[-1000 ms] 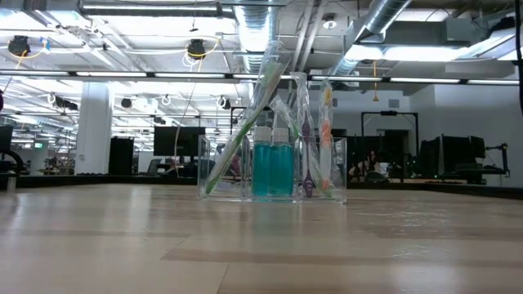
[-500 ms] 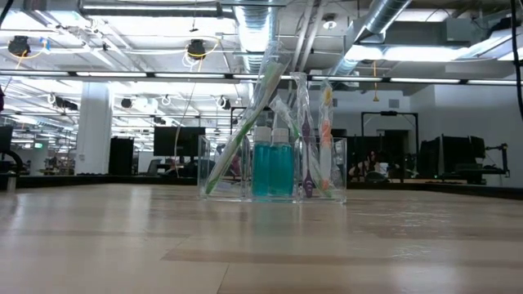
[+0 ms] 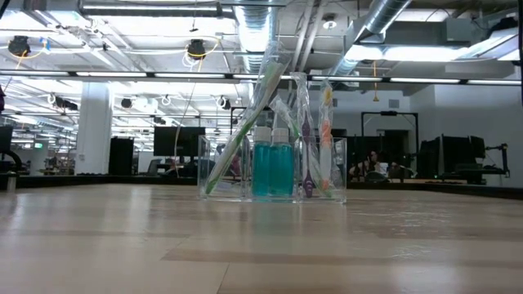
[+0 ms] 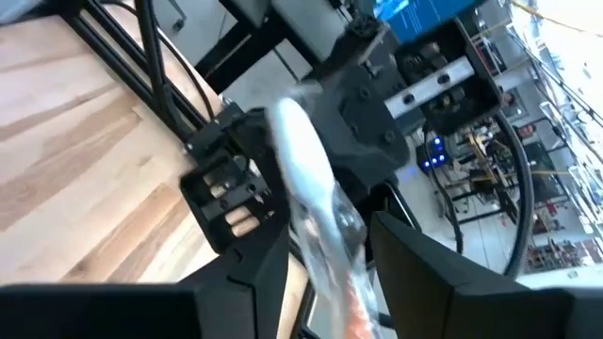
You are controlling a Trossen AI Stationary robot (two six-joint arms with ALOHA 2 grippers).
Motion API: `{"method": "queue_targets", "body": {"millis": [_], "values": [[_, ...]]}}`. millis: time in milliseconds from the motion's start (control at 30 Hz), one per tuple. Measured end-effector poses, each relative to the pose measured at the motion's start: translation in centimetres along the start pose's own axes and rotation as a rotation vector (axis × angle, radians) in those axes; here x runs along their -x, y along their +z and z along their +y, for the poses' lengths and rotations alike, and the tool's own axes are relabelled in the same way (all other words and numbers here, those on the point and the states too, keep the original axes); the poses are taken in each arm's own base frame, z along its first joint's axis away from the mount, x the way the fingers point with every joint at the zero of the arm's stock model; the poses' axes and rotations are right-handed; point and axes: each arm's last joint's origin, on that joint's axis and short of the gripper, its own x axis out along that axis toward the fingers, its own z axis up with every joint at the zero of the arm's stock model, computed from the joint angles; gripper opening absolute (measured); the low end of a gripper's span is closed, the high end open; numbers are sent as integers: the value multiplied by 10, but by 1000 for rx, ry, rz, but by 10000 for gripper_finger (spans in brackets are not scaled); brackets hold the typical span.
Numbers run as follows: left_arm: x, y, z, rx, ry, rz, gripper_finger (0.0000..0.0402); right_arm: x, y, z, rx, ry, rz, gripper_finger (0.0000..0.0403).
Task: Pick & Place toothbrushing station
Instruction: Put the orange toothbrush into the transparent organizer
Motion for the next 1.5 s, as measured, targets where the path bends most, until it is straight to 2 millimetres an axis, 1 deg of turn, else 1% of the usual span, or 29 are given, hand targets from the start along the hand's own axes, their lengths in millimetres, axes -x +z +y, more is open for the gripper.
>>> {"method": "queue_targets", "body": {"millis": [133, 300, 400, 600, 667, 767, 833, 1000, 1100, 1200, 1333, 1400, 1500], "values": [[0, 1, 0, -8, 3, -3, 1, 0, 1, -1, 12, -9, -10, 132], [1, 3, 0, -13, 5, -4, 1, 0, 0, -1, 15, -9, -6, 103], [1, 3, 0, -14, 5, -3, 1, 0, 1, -1, 15, -8, -7, 78], [2, 5, -1, -20, 0, -7, 1, 0, 0, 0, 27, -1, -2, 16], [3, 6, -2, -23, 2, -2, 1, 0, 0, 0, 27, -1, -2, 9], [4, 8, -2, -27, 4, -7, 1, 0, 0, 0, 26, -3, 1, 13], [4, 9, -2, -43, 5, -12, 1, -1, -2, -2, 20, -6, 5, 8], [9, 17, -3, -162, 18, 26, 7, -3, -11, -9, -70, -18, 23, 6], [12, 23, -6, -249, 22, 22, 21, 0, -18, -16, -152, 3, -10, 5], [18, 31, -7, -358, 38, 27, 40, 11, -20, -26, -261, 15, -71, 4], [28, 47, -1, -536, 141, 27, 66, 30, -23, -41, -390, 30, -157, 4], [34, 55, 6, -628, 236, 12, 75, 31, -26, -47, -449, 54, -214, 4], [44, 66, 13, -767, 365, -11, 82, 42, -32, -56, -543, 89, -273, 4]]}}
